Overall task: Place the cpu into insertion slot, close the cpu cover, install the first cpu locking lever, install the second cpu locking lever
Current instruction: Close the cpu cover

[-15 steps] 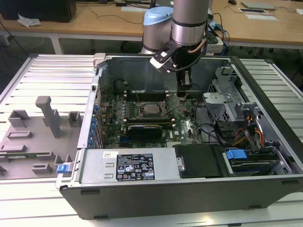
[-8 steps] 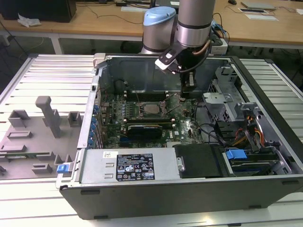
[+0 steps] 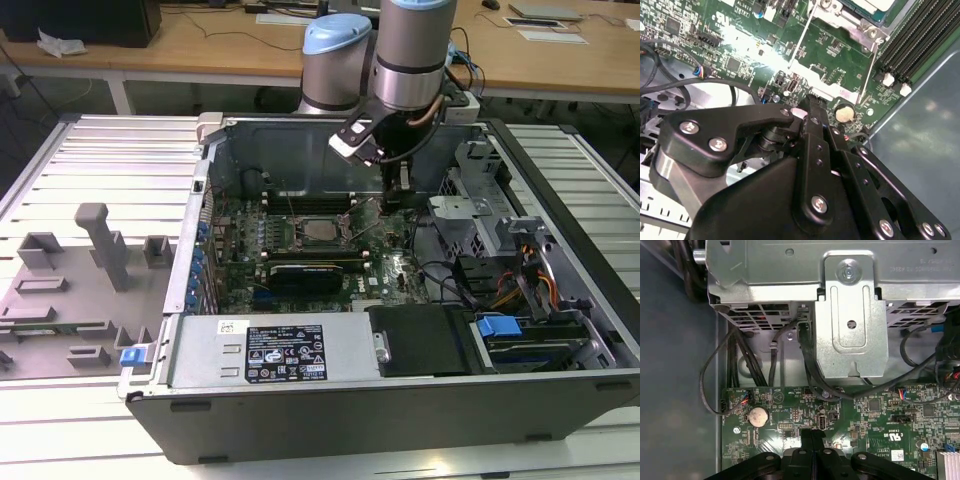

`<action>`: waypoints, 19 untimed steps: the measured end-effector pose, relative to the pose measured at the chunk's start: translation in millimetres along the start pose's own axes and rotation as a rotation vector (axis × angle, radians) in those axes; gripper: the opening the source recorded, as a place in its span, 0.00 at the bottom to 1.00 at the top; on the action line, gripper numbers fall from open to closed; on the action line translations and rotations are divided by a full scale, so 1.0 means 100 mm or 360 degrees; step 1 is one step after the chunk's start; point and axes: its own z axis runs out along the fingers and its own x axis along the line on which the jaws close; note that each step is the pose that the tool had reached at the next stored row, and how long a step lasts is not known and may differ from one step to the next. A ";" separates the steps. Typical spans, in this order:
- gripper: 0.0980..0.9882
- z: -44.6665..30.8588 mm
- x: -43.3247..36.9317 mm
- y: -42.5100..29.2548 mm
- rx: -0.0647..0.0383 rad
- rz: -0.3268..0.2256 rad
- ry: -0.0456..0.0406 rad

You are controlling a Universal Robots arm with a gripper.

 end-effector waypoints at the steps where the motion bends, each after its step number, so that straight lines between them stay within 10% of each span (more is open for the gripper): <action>1: 0.01 0.000 0.000 0.001 0.0000 0.0000 0.0000; 4: 0.01 0.005 0.001 0.002 0.0023 -0.0001 0.0000; 10: 0.01 0.012 0.001 0.020 0.0215 -0.0002 -0.0005; 19: 0.01 -0.004 -0.004 -0.160 0.0214 -0.0002 -0.0005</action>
